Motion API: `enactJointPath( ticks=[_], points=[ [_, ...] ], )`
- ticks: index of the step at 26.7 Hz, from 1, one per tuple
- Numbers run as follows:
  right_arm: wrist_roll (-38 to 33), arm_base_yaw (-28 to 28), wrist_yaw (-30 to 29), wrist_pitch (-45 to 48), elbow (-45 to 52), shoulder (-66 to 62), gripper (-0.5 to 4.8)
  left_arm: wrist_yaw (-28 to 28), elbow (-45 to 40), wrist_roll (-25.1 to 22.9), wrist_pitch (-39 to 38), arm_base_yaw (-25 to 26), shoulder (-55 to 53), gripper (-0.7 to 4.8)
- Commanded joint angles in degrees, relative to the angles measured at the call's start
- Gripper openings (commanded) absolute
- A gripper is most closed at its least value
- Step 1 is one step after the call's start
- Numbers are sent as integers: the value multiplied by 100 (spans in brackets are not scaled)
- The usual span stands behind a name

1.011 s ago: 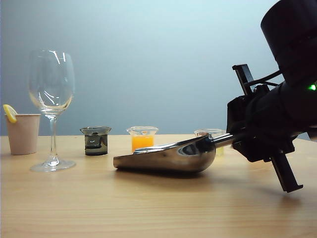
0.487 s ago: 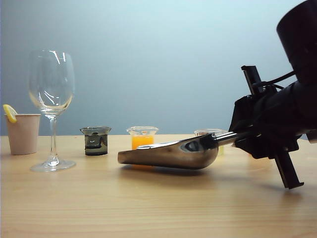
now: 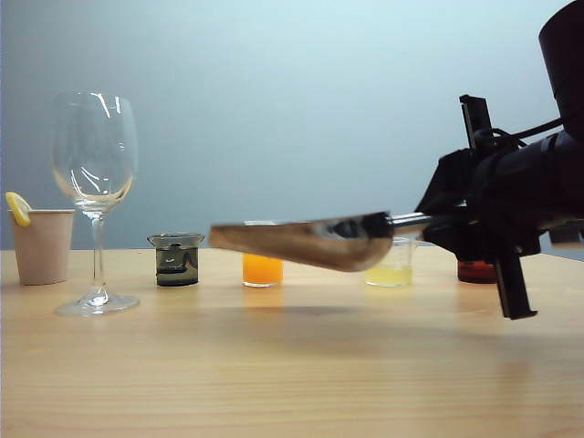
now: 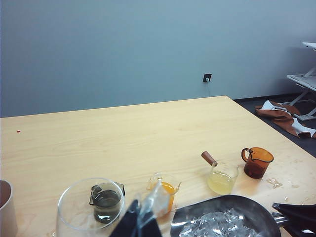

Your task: Pick up the ice scoop on the desk filled with ice cubes, pour the ice into the goblet, and finally put the scoop back on the table.

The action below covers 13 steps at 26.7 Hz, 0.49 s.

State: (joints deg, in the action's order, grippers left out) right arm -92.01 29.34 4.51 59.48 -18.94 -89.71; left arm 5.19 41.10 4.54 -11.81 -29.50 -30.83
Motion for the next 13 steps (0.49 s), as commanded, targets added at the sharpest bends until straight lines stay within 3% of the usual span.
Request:
enactJointPath(
  ticks=[1, 5, 13],
  points=[
    [-155, 4, -269, 529, -37, 31, -2, 17, 26, -24, 33, 2, 9, -5],
    [-625, 4, -472, 555, -42, 37, -2, 17, 26, -24, 33, 2, 9, -5],
    [-708, 4, -573, 839, -72, 92, -5, 17, 26, -20, 31, 2, 11, -5]
  ],
)
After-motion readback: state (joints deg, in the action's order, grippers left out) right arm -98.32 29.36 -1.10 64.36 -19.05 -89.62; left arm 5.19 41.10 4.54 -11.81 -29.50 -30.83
